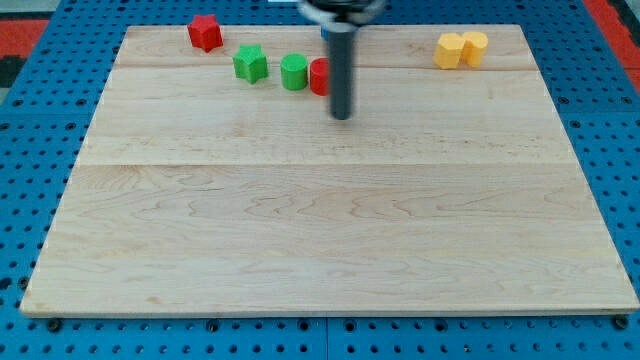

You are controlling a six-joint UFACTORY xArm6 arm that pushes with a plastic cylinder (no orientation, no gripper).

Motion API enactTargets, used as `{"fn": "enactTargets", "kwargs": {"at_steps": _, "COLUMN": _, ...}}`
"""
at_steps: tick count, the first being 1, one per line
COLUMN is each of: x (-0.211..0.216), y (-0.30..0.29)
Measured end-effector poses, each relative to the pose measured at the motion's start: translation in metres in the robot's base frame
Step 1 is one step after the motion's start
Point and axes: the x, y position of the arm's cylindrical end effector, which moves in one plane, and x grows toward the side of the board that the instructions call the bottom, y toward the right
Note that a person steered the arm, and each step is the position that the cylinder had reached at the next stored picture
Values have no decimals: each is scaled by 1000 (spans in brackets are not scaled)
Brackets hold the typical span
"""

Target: Slide the red circle to the group of blocks

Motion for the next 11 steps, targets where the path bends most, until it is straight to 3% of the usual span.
{"fn": "enactTargets", "kwargs": {"at_steps": 1, "x": -30, "y": -16}}
{"fn": "enactTargets", "kwargs": {"at_steps": 3, "x": -86, "y": -189}}
{"fn": "enactTargets", "kwargs": {"at_steps": 5, "x": -45, "y": -180}}
{"fn": "enactTargets", "kwargs": {"at_steps": 6, "x": -45, "y": -50}}
{"fn": "enactTargets", "kwargs": {"at_steps": 7, "x": -81, "y": -26}}
{"fn": "enactTargets", "kwargs": {"at_steps": 8, "x": -99, "y": -123}}
{"fn": "enactTargets", "kwargs": {"at_steps": 9, "x": -96, "y": -180}}
{"fn": "enactTargets", "kwargs": {"at_steps": 10, "x": -94, "y": -107}}
{"fn": "enactTargets", "kwargs": {"at_steps": 11, "x": -144, "y": -106}}
